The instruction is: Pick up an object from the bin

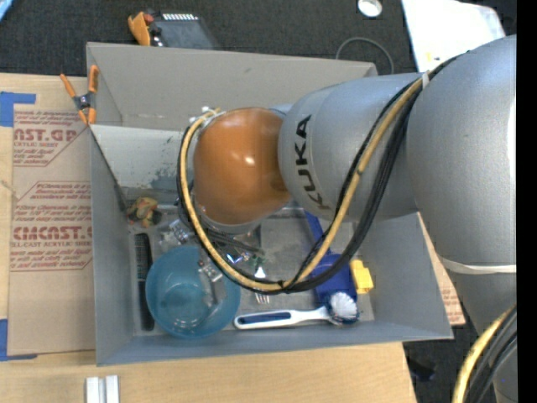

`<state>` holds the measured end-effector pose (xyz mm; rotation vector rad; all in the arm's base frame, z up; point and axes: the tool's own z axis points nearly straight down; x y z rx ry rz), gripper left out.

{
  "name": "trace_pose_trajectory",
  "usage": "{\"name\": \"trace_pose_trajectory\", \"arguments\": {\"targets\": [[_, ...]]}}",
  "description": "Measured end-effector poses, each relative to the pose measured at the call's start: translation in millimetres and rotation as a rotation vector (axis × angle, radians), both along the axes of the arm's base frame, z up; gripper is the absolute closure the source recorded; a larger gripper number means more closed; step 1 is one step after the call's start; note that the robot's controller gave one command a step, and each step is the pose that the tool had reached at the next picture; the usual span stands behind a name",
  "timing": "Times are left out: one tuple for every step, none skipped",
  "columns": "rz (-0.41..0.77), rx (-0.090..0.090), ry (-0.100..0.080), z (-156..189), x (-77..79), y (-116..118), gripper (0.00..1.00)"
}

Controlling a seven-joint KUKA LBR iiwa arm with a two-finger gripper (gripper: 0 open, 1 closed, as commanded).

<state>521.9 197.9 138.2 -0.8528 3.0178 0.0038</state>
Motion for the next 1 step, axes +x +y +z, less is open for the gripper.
{"name": "trace_pose_trajectory", "arguments": {"targets": [[0.06,0.002,-0.002,-45.8,23.6,-9.0,0.0]]}}
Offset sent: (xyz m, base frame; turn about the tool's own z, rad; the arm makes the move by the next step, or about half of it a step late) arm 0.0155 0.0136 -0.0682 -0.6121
